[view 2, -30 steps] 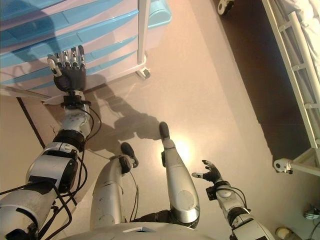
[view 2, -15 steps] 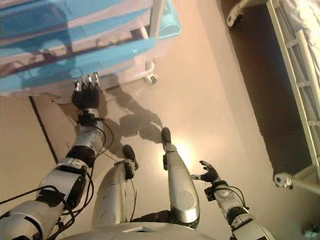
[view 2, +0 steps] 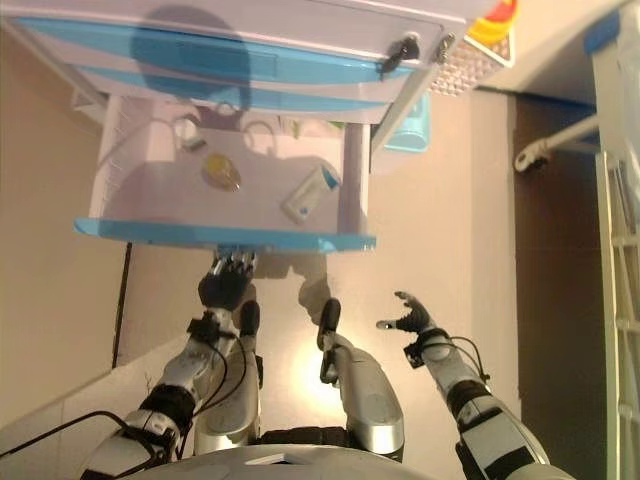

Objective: Open the drawer and pick up the medicine

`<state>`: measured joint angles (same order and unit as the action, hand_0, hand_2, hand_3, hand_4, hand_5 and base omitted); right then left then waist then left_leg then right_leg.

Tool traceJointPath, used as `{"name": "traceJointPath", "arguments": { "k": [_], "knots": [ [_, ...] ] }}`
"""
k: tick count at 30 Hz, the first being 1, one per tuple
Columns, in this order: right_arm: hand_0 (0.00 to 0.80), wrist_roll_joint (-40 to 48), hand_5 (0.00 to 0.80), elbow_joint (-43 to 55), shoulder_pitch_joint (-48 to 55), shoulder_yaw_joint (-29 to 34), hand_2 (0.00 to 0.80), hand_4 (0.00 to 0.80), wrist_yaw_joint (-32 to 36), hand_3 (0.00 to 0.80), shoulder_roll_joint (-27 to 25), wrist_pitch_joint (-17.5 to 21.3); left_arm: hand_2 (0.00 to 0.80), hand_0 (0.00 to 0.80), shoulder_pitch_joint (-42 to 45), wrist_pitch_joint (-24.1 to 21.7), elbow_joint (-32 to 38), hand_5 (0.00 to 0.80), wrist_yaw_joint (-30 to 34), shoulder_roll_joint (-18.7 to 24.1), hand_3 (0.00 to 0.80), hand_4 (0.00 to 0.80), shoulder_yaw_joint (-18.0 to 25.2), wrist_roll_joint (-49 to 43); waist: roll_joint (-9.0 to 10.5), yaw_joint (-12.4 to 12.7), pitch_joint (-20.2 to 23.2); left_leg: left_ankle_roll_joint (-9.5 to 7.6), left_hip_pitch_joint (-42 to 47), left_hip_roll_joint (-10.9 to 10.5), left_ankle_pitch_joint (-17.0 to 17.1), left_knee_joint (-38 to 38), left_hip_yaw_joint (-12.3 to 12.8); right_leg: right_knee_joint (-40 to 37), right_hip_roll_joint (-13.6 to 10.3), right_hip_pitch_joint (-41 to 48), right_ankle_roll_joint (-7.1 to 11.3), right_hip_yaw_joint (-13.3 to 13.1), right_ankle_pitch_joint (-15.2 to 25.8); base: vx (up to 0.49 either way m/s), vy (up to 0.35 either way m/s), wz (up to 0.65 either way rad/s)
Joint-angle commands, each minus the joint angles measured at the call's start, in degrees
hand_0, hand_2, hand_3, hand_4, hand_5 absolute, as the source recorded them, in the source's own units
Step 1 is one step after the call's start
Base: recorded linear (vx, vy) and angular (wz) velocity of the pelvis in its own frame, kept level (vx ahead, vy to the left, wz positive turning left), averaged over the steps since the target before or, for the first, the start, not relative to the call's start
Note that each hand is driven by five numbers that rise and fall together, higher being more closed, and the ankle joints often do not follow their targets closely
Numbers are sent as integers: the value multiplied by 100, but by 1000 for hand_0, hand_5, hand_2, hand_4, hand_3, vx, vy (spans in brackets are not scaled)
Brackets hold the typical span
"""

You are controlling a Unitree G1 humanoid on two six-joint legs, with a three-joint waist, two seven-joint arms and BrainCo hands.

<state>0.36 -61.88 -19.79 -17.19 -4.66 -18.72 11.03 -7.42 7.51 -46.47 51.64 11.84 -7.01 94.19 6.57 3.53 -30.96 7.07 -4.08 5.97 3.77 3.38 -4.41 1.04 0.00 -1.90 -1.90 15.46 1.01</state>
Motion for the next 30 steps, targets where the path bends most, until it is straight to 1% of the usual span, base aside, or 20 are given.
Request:
{"name": "traceJointPath", "arguments": {
  "k": [1,2,3,4,8,11,13,14,15,16,17,18,19,20,21,23,24,26,28,30],
  "knots": [
    [0,-107,0,-309,212,125,0,0,128,0,-648,45,800,800,595,469,344,800,1708,217,800,800,865,104,-509,591,884,-375,-392,-659,-359,74,-32,429,-120,-107,185,-96,-447,-23,-26,37],
    [0,-126,0,-350,232,202,0,0,166,0,-664,107,800,800,783,661,81,800,1656,263,800,800,962,110,-546,636,915,-378,-360,-675,-347,45,-62,395,-134,-55,195,-38,-450,-6,-12,22],
    [0,-136,0,-372,235,216,0,0,181,0,-652,129,800,800,937,723,-119,800,1685,255,800,800,1069,-44,-570,658,944,-373,-343,-687,-328,23,-74,369,-140,-23,200,-9,-447,9,-2,5],
    [0,-111,0,-399,254,253,0,0,220,0,-645,182,800,800,1090,835,-350,800,1549,272,800,800,1226,-273,-598,695,987,-375,-318,-702,-319,-2,-91,341,-144,11,207,26,-452,21,6,4],
    [0,-180,0,-524,412,421,0,0,290,0,-504,294,800,800,1428,876,-953,800,1096,245,800,800,1457,-1247,-694,755,1151,-388,-224,-789,-305,-75,-148,297,-182,108,221,118,-481,42,25,15],
    [0,-360,0,-669,568,508,0,0,273,0,-337,326,800,800,1478,624,-1318,800,555,197,800,800,1475,-2008,-755,726,1300,-411,-141,-856,-331,-91,-183,320,-222,170,215,161,-534,84,58,12],
    [0,-419,0,-731,617,530,0,0,277,0,-293,315,800,800,1456,553,-1429,800,339,198,800,800,1463,-2330,-773,687,1362,-426,-93,-877,-351,-92,-178,334,-240,199,212,164,-555,83,66,25],
    [0,-480,0,-762,652,555,0,0,281,0,-271,318,800,800,1440,392,-1478,800,151,202,800,800,1408,-2607,-783,662,1392,-435,-68,-887,-364,-83,-177,345,-251,213,212,161,-560,72,52,26],
    [0,-503,0,-771,674,566,0,0,288,0,-264,314,800,800,1433,333,-1500,800,37,210,800,800,1370,-2656,-786,649,1409,-443,-55,-893,-374,-76,-175,350,-257,221,212,161,-562,84,59,14],
    [0,-539,0,-795,735,576,0,0,292,0,-249,310,800,800,1418,80,-1542,800,-348,232,800,800,1284,-2952,-790,609,1455,-460,-23,-906,-400,-57,-159,363,-267,240,211,155,-569,78,53,4],
    [0,-553,0,-804,770,576,0,0,284,0,-240,306,765,765,1410,-132,-1582,765,-545,242,765,765,1248,-3242,-790,586,1478,-468,-5,-911,-413,-47,-146,371,-270,249,211,148,-574,109,69,0],
    [0,-610,0,-821,834,609,0,0,294,0,-230,294,169,169,1364,-398,-1751,169,-944,283,169,169,1175,-3486,-780,542,1524,-488,29,-918,-442,-25,-130,380,-277,272,212,139,-581,108,62,0],
    [0,-652,0,-853,896,626,0,0,277,0,-217,321,0,0,1333,-672,-1880,0,-1303,299,0,0,1169,-3788,-775,503,1562,-499,56,-925,-456,-16,-112,383,-276,295,214,124,-588,129,67,1],
    [0,-665,0,-880,966,648,0,0,245,0,-208,334,0,0,1276,-999,-2025,0,-1696,345,0,0,1148,-4123,-760,456,1602,-516,88,-936,-474,-7,-97,380,-276,320,217,103,-591,115,53,1],
    [0,-667,0,-896,1014,669,0,0,220,0,-205,331,0,0,1224,-1111,-2111,0,-2056,376,0,0,1114,-4262,-746,420,1627,-528,118,-938,-489,-5,-80,377,-274,341,220,85,-592,111,46,2],
    [0,-635,0,-916,1140,729,0,0,45,0,-184,293,0,0,1121,-1608,-2231,0,-3111,420,0,0,1097,-5036,-715,344,1700,-552,184,-945,-509,-19,-51,358,-263,385,231,32,-585,113,42,0],
    [0,-568,0,-927,1189,769,0,0,-97,0,-183,252,0,0,1059,-1656,-2277,0,-3597,447,0,0,1070,-5418,-702,313,1736,-561,219,-946,-518,-33,-37,342,-260,410,238,12,-578,112,38,-4],
    [0,-483,0,-953,1268,840,0,0,-587,0,-187,113,0,0,946,-2054,-2397,0,-4741,547,0,0,873,-6874,-670,234,1806,-585,281,-945,-528,-66,-5,316,-248,434,258,-68,-555,93,35,-3],
    [0,-343,0,-914,1334,925,0,0,-871,0,-243,74,0,0,823,-2051,-2405,0,-5389,602,0,0,633,-7651,-633,153,1855,-618,333,-940,-557,-75,38,286,-227,451,279,-170,-520,72,26,-10],
    [0,-265,0,-824,1387,1041,0,0,-1061,0,-326,74,0,0,713,-1884,-2418,0,-5678,667,0,0,327,-8163,-596,70,1896,-658,390,-938,-589,-87,93,245,-213,463,305,-268,-474,52,16,-14]
  ]
}}
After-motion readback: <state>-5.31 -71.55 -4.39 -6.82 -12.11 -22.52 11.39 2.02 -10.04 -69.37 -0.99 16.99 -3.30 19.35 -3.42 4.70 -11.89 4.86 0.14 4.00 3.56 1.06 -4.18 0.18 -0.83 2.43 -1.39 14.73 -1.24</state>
